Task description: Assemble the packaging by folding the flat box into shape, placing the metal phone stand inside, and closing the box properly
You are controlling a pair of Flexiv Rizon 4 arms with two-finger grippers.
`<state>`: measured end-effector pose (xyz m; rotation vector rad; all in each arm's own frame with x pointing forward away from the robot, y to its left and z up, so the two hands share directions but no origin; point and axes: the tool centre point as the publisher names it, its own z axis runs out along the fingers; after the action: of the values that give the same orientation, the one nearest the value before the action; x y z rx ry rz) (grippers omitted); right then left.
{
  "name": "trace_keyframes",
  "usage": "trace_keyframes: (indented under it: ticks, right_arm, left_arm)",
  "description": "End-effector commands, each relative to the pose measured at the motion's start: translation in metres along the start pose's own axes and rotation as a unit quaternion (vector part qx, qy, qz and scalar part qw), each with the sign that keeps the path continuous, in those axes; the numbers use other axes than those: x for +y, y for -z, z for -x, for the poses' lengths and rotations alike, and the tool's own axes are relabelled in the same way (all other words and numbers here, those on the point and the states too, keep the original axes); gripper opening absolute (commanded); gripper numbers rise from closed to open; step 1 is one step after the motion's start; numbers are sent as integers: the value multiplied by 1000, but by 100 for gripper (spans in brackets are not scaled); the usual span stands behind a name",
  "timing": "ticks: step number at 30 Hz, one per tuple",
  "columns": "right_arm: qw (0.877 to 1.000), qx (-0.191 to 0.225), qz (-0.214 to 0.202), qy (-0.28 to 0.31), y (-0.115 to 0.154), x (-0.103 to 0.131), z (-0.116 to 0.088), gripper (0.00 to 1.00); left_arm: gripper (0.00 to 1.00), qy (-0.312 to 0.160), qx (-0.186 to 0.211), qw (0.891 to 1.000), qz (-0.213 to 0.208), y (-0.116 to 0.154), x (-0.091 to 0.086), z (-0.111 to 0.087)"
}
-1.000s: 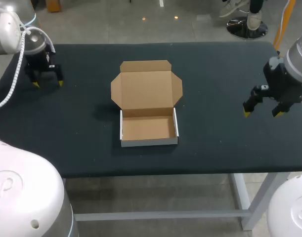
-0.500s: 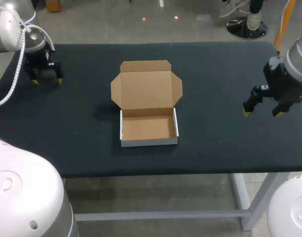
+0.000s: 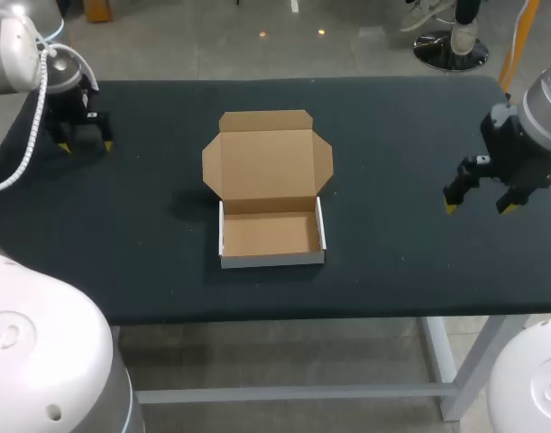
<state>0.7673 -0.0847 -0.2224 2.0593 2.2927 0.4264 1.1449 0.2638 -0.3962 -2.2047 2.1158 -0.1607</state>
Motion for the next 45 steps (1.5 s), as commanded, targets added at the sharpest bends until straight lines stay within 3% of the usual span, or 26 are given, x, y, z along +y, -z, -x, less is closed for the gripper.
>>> trace_keyframes:
  ticks: [1, 23, 45]
  right_arm:
    - [1000, -1, -2, 0, 2, 0, 0, 100]
    - [1000, -1, -2, 0, 2, 0, 0, 100]
    - [1000, -1, -2, 0, 2, 0, 0, 100]
  left_arm:
    - [96, -1, 0, 1000, 8, -4, -9, 1]
    - [92, -9, -5, 1000, 4, -7, -27, 0]
    - [80, -8, -7, 1000, 3, -10, -41, 0]
